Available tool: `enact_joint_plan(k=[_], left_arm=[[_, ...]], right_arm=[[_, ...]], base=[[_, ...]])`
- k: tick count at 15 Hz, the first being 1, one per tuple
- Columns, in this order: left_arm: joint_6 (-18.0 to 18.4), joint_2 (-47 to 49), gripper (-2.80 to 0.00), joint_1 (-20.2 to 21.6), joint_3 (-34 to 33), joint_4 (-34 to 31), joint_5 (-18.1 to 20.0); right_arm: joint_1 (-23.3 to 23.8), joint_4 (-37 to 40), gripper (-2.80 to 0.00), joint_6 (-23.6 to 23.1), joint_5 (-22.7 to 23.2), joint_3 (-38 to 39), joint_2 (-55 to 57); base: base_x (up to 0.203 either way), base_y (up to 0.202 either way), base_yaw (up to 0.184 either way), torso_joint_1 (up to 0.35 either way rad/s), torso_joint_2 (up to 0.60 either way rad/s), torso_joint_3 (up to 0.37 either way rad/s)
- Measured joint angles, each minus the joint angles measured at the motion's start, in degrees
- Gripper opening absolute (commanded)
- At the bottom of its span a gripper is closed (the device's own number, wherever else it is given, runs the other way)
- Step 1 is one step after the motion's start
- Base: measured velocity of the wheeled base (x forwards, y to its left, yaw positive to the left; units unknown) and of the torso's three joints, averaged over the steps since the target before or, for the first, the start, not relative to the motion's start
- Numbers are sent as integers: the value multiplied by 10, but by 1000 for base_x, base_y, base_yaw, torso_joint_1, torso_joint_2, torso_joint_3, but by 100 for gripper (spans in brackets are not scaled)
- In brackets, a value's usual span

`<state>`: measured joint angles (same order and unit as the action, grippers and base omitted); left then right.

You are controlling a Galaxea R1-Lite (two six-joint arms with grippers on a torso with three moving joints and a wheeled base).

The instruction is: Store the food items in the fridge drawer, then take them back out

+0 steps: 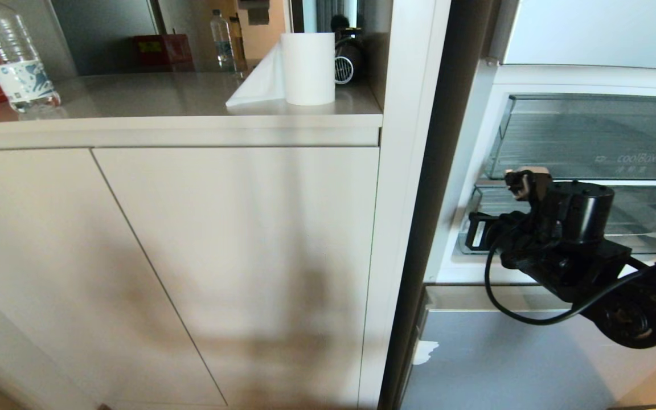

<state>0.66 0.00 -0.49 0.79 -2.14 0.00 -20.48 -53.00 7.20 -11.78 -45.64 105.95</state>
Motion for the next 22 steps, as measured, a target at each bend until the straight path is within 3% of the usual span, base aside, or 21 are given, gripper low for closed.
enact_joint_plan(k=[8,18,19,22], left_arm=[[0,0,-280,0,0,0,0],[0,0,-280,0,0,0,0],[0,0,-280,0,0,0,0],[0,0,-280,1,0,0,0]], right_arm=[[-22,-2,-280,-1,-6,16,-10],[-47,6,-280,0,-27,182,-156],[-50,4,0,0,-32,195,-167],[-67,5,0,2,-37,215,-191]], base=[[0,0,0,0,0,0],[0,0,0,0,0,0],[0,0,0,0,0,0],[0,0,0,0,0,0]])
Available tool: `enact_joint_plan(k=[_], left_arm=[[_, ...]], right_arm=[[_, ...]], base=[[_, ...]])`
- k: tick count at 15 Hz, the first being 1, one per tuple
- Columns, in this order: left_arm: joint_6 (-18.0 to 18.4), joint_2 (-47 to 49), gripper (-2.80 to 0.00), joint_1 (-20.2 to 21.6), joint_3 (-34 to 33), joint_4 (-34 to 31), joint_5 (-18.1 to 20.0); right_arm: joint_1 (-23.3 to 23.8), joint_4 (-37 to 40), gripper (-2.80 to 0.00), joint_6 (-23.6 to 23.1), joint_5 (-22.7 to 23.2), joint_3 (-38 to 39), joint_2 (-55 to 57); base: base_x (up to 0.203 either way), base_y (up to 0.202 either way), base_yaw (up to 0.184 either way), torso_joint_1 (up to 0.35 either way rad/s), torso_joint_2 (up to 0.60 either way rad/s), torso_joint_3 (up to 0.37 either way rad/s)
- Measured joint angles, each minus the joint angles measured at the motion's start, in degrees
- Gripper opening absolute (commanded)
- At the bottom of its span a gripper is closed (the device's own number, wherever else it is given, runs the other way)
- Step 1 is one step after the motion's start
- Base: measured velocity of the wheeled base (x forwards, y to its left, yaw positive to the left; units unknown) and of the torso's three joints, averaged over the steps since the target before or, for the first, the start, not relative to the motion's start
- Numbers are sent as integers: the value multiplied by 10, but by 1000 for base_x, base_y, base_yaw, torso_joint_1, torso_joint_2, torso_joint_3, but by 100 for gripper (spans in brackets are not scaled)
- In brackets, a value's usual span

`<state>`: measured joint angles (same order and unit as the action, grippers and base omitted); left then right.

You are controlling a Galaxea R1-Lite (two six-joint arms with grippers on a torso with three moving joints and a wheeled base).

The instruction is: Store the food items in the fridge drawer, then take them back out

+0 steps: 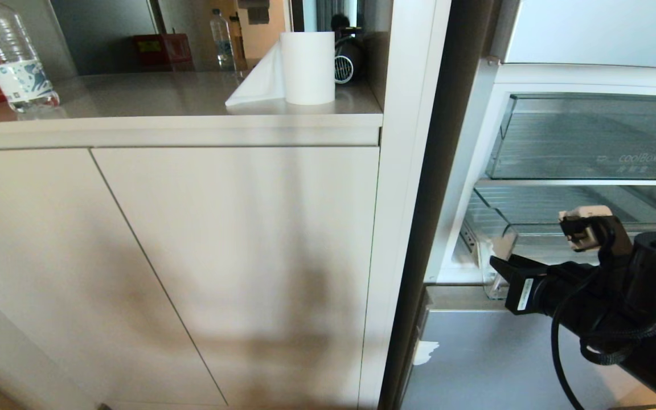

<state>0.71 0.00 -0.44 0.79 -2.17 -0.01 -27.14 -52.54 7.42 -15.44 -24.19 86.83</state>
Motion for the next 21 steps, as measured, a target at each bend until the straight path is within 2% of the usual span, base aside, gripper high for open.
enact_joint_plan(k=[4,8,9,11,14,17,21], left_arm=[[0,0,-280,0,0,0,0],[0,0,-280,0,0,0,0],[0,0,-280,0,0,0,0],[0,0,-280,0,0,0,0],[0,0,-280,0,0,0,0],[0,0,-280,0,0,0,0],[0,0,-280,0,0,0,0]], right_arm=[[-24,59,0,0,-43,10,-47],[-36,201,0,1,-55,11,-161],[-36,252,-280,1,-56,3,-200],[-29,370,-280,0,-60,-47,-262],[23,506,-280,-4,-61,-138,-291],[78,525,-280,-8,-42,-214,-226],[140,527,-280,-14,8,-327,-98]], base=[[0,0,0,0,0,0],[0,0,0,0,0,0],[0,0,0,0,0,0],[0,0,0,0,0,0],[0,0,0,0,0,0],[0,0,0,0,0,0],[0,0,0,0,0,0]])
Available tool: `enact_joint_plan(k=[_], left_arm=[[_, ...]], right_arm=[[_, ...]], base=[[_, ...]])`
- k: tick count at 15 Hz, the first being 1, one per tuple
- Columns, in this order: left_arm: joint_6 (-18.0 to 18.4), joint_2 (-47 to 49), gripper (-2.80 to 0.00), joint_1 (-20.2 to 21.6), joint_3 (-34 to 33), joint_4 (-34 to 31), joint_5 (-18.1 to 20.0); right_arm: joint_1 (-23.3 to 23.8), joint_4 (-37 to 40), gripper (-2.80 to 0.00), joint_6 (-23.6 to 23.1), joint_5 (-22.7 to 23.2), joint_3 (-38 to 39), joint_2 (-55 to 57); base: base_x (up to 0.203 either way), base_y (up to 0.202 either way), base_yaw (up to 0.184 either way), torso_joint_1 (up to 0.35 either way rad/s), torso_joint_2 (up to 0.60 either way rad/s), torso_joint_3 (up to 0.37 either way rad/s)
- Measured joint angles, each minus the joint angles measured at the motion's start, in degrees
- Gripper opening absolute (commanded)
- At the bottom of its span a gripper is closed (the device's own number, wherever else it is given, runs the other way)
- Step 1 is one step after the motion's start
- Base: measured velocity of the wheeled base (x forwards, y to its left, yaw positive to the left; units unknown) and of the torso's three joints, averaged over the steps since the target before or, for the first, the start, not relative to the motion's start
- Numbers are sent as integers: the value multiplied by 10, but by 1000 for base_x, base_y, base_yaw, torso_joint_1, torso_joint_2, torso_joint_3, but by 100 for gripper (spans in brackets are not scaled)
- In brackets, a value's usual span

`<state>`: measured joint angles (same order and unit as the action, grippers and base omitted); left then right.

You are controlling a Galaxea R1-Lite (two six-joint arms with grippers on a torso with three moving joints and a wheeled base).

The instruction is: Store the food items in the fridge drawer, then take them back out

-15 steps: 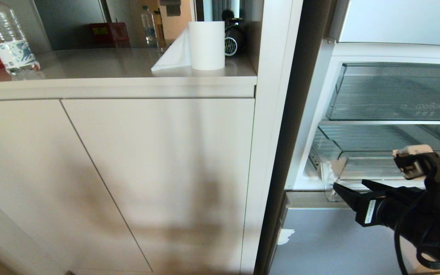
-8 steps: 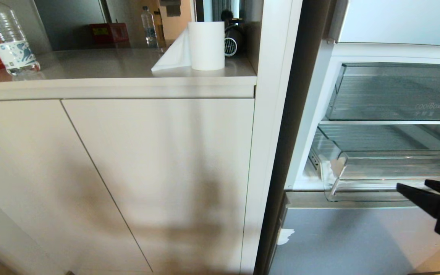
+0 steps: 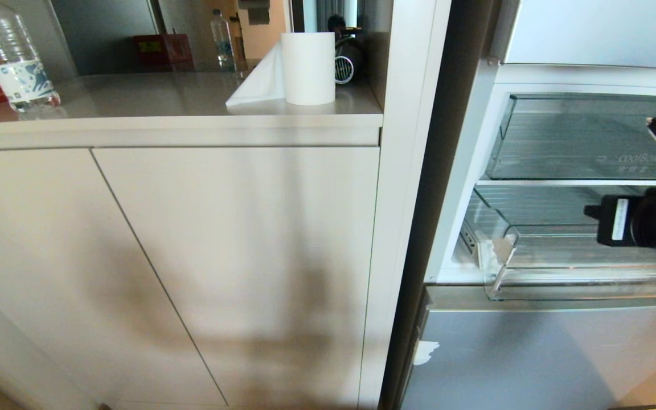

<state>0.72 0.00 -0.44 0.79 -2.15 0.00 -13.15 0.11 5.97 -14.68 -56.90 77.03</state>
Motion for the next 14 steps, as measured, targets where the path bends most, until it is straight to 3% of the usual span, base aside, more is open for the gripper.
enact_joint_plan(k=[4,14], left_arm=[[0,0,-280,0,0,0,0],[0,0,-280,0,0,0,0]], right_arm=[[40,33,-280,-6,31,-85,106],[111,339,-280,5,177,-236,160]], base=[[0,0,0,0,0,0],[0,0,0,0,0,0]])
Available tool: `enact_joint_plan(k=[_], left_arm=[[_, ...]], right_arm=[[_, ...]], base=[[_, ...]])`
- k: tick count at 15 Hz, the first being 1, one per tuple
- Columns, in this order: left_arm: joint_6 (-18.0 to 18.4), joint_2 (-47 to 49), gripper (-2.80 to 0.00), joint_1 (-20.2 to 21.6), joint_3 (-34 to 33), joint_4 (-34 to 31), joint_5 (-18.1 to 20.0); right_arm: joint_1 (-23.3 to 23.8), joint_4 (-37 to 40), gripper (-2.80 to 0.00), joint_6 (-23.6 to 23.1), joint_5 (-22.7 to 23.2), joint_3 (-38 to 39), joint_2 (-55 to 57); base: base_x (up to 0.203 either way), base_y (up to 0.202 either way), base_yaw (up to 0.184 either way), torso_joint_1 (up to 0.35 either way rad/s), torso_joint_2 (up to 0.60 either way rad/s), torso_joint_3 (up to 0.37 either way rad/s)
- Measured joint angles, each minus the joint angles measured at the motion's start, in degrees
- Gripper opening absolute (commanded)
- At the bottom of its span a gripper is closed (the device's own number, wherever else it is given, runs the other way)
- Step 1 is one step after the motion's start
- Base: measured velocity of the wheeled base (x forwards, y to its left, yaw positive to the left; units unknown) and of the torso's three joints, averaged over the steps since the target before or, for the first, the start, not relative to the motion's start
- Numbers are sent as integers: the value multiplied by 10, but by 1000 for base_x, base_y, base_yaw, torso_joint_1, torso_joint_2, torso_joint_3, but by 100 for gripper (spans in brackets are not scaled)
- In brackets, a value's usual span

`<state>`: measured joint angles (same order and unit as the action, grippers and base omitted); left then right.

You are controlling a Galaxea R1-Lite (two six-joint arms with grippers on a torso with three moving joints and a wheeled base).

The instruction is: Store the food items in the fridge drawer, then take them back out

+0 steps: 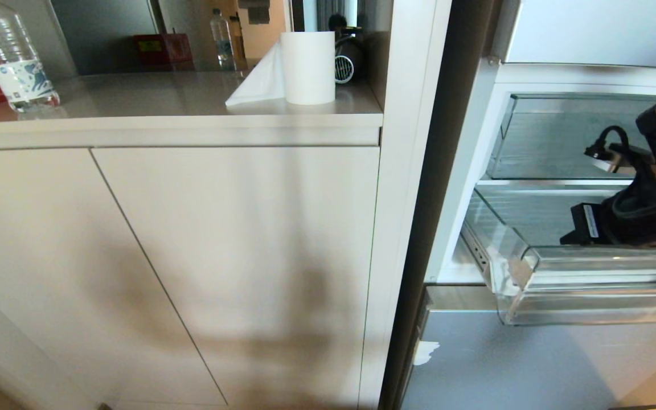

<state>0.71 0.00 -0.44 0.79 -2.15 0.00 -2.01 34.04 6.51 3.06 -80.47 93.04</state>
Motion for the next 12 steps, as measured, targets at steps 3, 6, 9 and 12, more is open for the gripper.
enact_joint_plan(k=[3,6,9,12], left_arm=[[0,0,-280,0,0,0,0],[0,0,-280,0,0,0,0],[0,0,-280,0,0,0,0],[0,0,-280,0,0,0,0]], right_arm=[[21,84,-280,1,41,-36,-16],[35,97,-280,-3,51,-45,-29],[41,98,-280,-6,51,-33,-37],[49,115,-280,-6,50,-12,-62]], base=[[0,0,0,0,0,0],[0,0,0,0,0,0],[0,0,0,0,0,0],[0,0,0,0,0,0]])
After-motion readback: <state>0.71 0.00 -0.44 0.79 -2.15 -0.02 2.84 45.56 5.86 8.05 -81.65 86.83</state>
